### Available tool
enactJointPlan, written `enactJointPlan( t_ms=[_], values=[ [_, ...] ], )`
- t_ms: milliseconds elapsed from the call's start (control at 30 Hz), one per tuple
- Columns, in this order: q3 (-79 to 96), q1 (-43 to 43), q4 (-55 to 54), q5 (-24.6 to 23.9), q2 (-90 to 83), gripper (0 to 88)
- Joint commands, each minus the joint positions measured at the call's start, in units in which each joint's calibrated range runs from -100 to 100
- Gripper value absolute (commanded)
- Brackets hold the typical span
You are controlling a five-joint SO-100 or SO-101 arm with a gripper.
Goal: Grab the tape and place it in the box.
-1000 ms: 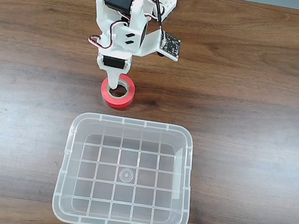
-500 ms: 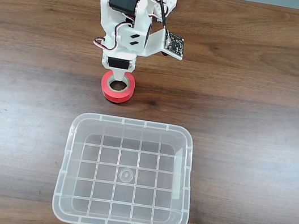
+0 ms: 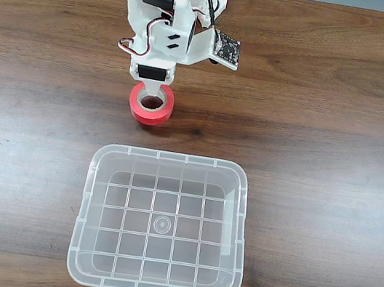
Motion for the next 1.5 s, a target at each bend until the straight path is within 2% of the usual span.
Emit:
enactJointPlan(
  t_ms=[0, 167, 500, 633, 767, 967, 1467],
  values=[
    [-13.2, 0.1, 9.9, 0.3, -9.9, 2.7],
    [-18.4, -1.7, 15.3, 0.3, -14.4, 2.8],
    [-21.4, -3.0, 18.0, 0.0, -16.6, 2.7],
    [-30.7, -3.3, 21.0, -1.1, -15.6, 2.7],
    [-42.5, -7.8, 23.0, -2.1, -13.5, 2.8],
    [-58.8, -12.1, 23.5, -4.0, -3.0, 2.8],
    [-92.1, -12.6, 15.9, -4.2, 36.9, 2.3]
  ],
)
